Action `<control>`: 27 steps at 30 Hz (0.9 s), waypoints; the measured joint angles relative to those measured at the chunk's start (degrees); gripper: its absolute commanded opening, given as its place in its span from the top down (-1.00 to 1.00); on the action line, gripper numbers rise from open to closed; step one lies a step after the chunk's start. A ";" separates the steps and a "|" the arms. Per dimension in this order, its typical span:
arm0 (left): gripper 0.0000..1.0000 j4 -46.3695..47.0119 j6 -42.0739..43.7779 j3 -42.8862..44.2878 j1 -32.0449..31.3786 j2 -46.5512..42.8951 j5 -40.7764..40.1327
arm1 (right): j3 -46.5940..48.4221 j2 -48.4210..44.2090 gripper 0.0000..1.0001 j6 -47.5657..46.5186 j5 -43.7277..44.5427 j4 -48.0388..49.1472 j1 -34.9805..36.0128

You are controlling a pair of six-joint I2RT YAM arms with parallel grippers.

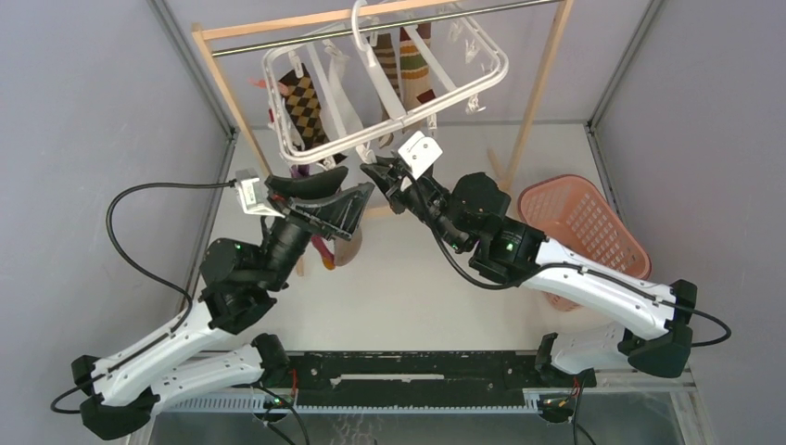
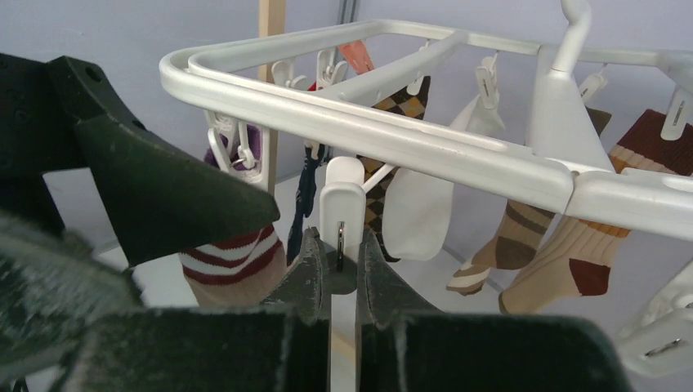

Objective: Clip the socks to the hanger
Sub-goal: Open the clamp at the hanger.

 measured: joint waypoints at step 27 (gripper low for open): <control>-0.98 -7.69 -10.01 10.45 0.02 8.15 -8.96 | -2.01 -6.12 1.00 0.11 -2.36 -1.09 -0.04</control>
